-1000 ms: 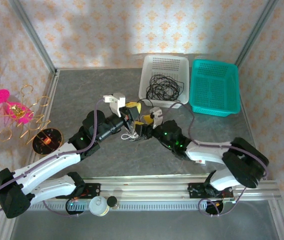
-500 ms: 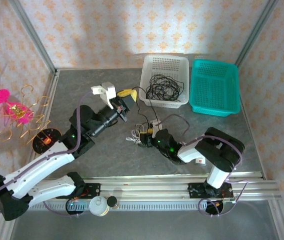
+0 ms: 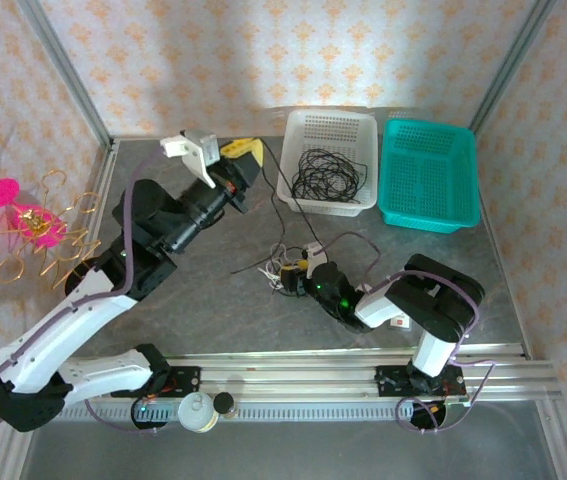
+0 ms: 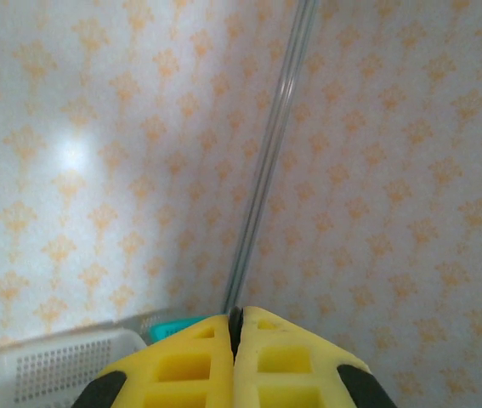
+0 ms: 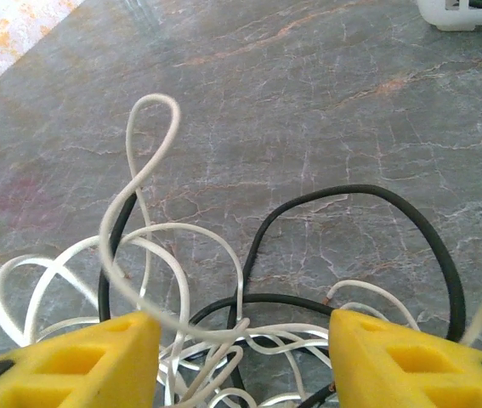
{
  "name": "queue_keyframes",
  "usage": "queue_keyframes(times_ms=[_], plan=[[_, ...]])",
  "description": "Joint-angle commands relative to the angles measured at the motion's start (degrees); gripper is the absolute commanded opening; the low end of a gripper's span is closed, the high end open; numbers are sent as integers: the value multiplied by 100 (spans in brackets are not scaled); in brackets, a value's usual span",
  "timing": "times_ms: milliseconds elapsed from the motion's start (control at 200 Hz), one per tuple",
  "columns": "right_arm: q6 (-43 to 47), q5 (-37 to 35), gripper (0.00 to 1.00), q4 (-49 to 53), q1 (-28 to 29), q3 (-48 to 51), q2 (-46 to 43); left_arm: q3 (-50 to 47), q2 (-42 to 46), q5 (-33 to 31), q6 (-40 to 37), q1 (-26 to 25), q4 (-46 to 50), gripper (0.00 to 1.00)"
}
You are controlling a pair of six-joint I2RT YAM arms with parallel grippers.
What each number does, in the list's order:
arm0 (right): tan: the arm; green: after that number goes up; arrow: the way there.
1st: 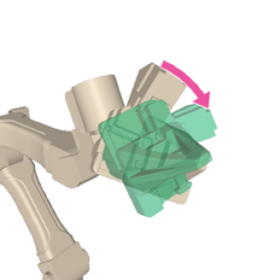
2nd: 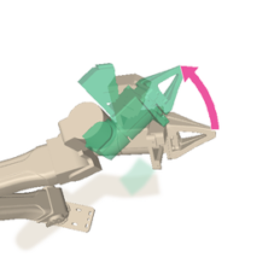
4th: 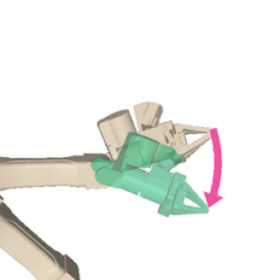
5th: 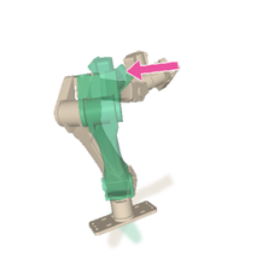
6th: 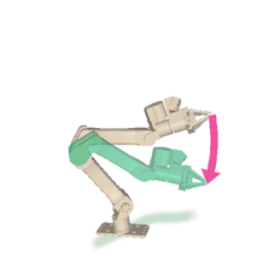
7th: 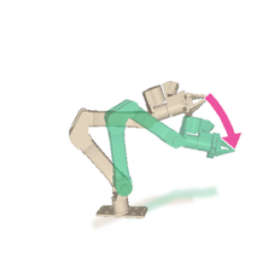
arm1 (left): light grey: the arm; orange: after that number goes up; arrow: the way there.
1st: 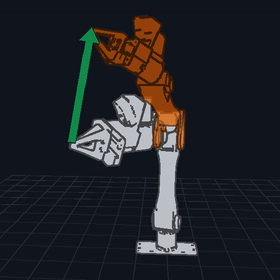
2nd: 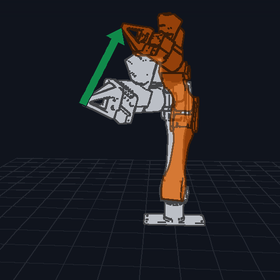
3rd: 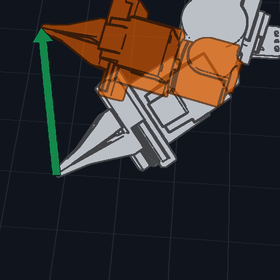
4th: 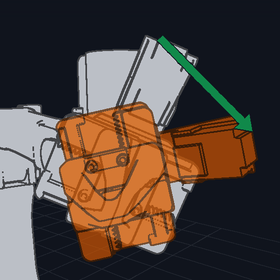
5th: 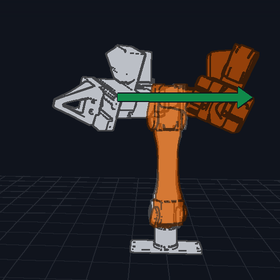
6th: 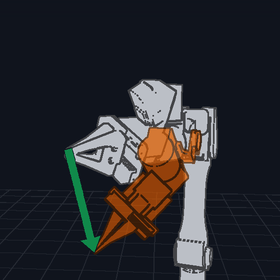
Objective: Untangle the cables
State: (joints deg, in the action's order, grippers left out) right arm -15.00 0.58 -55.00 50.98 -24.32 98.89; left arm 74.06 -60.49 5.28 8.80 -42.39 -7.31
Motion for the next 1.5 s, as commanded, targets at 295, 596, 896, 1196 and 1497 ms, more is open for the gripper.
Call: queue_keyframes(times_ms=[295, 596, 896, 1196, 1497], plan=[[271, 181, 65, 1214, 17, -148, -1706, 712, -182, -686, -793, -35, 335, 0], [771, 617, 77, 2851, 17, -393, -3527, 1106, -451, -1019, -1150, -37, 349, 0], [553, -107, 86, 4124, -23, -885, -4528, 1118, -530, -871, -1196, -37, 169, 0], [557, 365, 89, 4825, -669, -1743, -4030, 1452, -524, -257, -1068, -36, -92, 0], [26, 3101, 86, 2931, -1855, -972, -3900, 1514, -600, 129, -899, -36, -114, 0]])
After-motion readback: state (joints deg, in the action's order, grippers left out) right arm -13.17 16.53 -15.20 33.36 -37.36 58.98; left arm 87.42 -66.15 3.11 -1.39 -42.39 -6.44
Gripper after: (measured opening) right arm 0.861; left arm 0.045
